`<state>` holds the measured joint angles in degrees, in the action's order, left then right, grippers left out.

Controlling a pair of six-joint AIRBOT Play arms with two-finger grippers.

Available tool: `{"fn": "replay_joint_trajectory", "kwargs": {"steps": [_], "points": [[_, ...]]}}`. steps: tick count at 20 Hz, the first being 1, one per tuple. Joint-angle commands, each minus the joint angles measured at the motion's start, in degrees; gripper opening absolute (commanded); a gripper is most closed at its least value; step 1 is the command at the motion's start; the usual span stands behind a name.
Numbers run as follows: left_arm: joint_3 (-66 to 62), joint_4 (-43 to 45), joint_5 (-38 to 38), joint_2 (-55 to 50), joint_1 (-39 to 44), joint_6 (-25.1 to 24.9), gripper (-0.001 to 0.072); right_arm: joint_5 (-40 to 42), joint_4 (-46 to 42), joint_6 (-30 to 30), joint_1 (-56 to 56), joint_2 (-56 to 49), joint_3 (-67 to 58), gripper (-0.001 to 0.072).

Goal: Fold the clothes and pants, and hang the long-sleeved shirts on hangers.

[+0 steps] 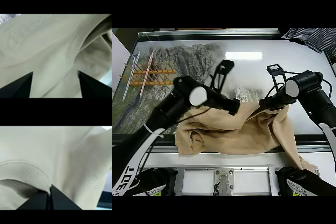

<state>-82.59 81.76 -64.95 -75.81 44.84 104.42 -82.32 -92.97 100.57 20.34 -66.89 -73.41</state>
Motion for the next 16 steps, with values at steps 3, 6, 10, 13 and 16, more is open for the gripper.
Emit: {"fn": "replay_joint_trajectory", "kwargs": {"steps": [3, 6, 10, 13, 16], "points": [[-0.2, 16.6, 1.6, -3.8, 11.7, 12.7, 0.0589, 1.5, 8.2, 2.6, -2.7, 0.3, -0.1, 0.0031], [-0.2, 21.2, 3.0, -7.9, 14.2, 16.0, 0.0589, 2.9, 8.9, 4.2, -2.7, 1.2, -0.1, 0.0031], [-0.2, 22.3, 6.7, -11.7, 13.9, 18.9, 0.0589, 2.9, 9.7, 4.3, -2.7, 3.0, 0.0, 0.0031], [-0.2, 22.2, 9.0, -12.2, 12.2, 21.1, 0.0589, 2.8, 9.7, 4.3, -2.6, 3.8, 0.0, 0.0032], [-0.2, 22.2, 9.7, -12.3, 10.8, 21.6, 0.0589, 2.8, 9.7, 4.3, -2.6, 4.0, 0.0, 0.0031]]}}
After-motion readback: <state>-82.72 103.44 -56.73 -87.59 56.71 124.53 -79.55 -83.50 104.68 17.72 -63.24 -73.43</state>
